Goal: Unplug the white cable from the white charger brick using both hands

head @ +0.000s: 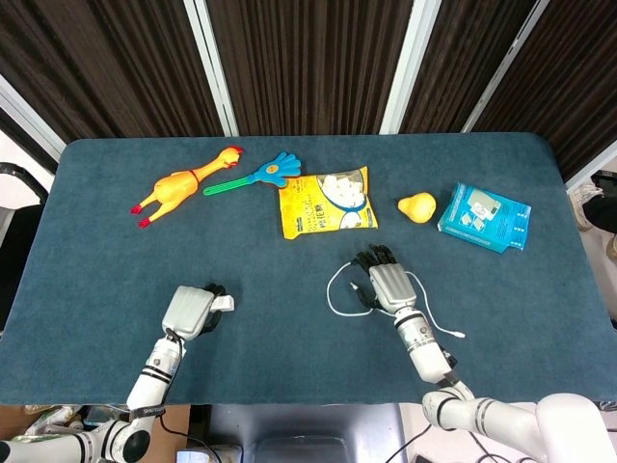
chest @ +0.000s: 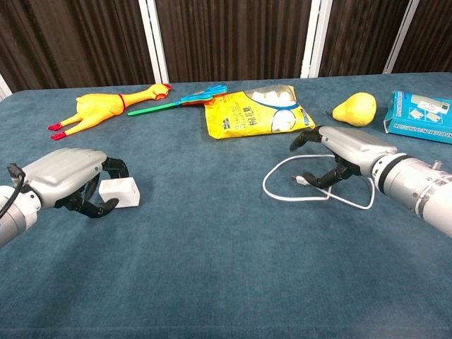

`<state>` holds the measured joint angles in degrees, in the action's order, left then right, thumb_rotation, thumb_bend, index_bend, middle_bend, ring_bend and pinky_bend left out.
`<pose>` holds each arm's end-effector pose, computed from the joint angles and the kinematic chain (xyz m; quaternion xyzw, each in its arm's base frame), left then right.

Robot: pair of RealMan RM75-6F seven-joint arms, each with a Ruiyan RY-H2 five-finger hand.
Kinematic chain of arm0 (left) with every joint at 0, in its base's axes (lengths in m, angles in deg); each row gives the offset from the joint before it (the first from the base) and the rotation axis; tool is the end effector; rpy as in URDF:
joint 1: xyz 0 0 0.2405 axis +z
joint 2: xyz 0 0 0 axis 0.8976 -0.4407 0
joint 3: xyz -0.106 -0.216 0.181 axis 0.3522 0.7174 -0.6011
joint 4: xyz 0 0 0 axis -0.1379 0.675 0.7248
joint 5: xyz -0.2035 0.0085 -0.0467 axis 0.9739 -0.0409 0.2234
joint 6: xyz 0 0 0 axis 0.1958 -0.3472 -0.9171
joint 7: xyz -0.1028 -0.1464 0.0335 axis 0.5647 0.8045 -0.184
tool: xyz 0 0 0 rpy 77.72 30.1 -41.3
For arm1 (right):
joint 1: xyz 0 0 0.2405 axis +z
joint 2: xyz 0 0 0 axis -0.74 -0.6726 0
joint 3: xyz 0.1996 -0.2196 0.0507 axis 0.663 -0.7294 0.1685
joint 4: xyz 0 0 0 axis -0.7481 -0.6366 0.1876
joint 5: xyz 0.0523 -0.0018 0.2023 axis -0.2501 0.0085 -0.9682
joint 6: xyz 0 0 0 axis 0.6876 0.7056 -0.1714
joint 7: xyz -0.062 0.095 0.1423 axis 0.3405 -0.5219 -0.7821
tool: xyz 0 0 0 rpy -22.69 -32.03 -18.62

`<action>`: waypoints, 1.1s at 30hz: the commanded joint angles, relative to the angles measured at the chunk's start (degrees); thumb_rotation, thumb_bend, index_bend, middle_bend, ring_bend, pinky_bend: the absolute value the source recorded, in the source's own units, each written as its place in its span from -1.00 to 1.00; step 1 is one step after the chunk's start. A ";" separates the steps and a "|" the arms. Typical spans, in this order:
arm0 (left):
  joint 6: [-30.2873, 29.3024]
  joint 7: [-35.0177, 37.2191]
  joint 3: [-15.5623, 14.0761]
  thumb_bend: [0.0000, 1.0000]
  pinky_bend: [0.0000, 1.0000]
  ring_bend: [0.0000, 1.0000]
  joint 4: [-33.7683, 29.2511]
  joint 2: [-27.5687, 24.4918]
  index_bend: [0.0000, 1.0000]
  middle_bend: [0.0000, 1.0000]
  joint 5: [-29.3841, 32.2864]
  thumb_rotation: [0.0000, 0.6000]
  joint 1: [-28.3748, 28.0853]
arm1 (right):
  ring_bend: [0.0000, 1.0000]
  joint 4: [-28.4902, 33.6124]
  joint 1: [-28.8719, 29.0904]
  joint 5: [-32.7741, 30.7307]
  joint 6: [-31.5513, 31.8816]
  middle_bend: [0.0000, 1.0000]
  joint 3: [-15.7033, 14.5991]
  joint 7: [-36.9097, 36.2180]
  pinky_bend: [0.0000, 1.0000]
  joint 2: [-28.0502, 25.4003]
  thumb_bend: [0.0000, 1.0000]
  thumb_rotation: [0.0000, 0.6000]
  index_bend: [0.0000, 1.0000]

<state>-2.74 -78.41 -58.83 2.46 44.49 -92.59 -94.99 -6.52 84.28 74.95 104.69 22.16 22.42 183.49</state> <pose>-0.2324 0.3540 -0.0623 -0.7304 -0.3488 -0.3359 0.4818 -0.2259 -0.4027 -0.0862 0.6795 -0.4439 0.3900 0.4350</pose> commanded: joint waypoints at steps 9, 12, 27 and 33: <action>-2.61 0.70 -0.23 -0.12 -0.16 -0.44 -8.24 -5.17 -0.48 -0.44 -2.71 1.00 0.88 | -1.00 15.44 -4.11 5.01 6.29 -0.83 -0.95 -1.92 -1.00 -12.18 -0.09 1.00 -1.00; -4.14 1.24 -0.67 -0.13 -0.20 -0.46 -12.01 -8.08 -0.50 -0.45 -4.34 1.00 1.67 | -1.00 21.97 -6.49 6.54 8.30 -0.88 -2.51 -1.66 -1.00 -18.12 -0.17 1.00 -1.00; -23.63 24.57 -13.60 -0.11 -0.95 -1.00 -14.09 -28.99 -0.98 -1.00 -22.92 1.00 17.73 | -1.00 40.00 -29.49 13.11 29.60 -1.00 -18.15 10.05 -1.00 -42.03 -0.44 1.00 -1.00; -26.71 32.71 -15.50 -0.14 -1.00 -1.00 -6.19 -28.61 -1.00 -1.00 -24.22 1.00 21.84 | -1.00 35.57 -35.22 14.73 37.32 -1.00 -17.34 6.97 -1.00 -39.04 -0.44 1.00 -1.00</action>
<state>-28.39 -50.31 -72.48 -6.10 16.50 -114.73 -75.50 30.67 50.84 88.27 140.42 5.39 29.55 143.55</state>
